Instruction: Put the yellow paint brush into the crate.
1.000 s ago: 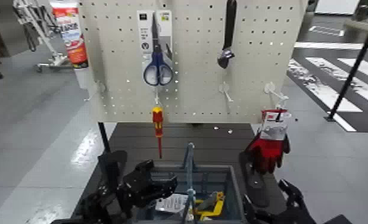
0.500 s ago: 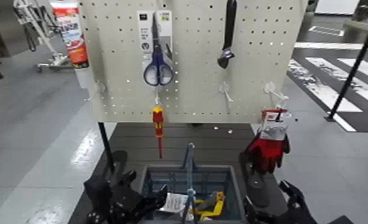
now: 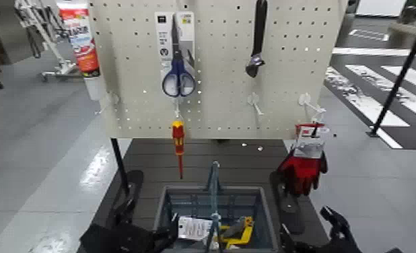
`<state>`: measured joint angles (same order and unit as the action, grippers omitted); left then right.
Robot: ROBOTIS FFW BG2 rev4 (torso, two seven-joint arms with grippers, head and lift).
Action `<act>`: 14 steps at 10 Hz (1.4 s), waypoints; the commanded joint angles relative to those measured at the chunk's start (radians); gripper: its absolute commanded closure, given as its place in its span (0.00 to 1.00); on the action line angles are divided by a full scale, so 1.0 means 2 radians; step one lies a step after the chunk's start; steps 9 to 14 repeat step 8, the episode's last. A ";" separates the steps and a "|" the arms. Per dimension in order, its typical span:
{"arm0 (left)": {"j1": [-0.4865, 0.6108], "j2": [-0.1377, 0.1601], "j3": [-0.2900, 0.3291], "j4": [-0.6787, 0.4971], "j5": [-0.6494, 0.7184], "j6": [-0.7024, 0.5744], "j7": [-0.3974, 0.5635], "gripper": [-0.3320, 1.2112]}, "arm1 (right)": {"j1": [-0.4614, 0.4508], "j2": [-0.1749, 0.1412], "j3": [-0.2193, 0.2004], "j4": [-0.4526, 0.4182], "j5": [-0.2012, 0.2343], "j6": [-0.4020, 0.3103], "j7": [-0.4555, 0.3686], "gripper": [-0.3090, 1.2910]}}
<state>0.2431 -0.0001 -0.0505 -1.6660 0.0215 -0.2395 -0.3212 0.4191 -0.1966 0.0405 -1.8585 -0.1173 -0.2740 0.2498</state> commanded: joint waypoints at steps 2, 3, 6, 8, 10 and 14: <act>0.036 -0.033 0.008 -0.033 -0.011 -0.004 0.009 0.20 | 0.011 0.001 -0.008 -0.016 0.014 0.017 -0.008 0.28; 0.035 -0.033 0.008 -0.032 -0.011 -0.003 0.009 0.20 | 0.011 0.001 -0.008 -0.016 0.015 0.017 -0.008 0.28; 0.035 -0.032 0.006 -0.033 -0.011 -0.002 0.008 0.20 | 0.014 0.001 -0.009 -0.017 0.019 0.010 -0.013 0.28; 0.034 -0.031 0.004 -0.032 -0.010 -0.001 0.008 0.20 | 0.019 0.001 -0.007 -0.024 0.027 0.016 -0.033 0.28; 0.034 -0.031 0.004 -0.032 -0.010 -0.001 0.008 0.20 | 0.019 0.001 -0.007 -0.024 0.027 0.016 -0.033 0.28; 0.034 -0.031 0.004 -0.032 -0.010 -0.001 0.008 0.20 | 0.019 0.001 -0.007 -0.024 0.027 0.016 -0.033 0.28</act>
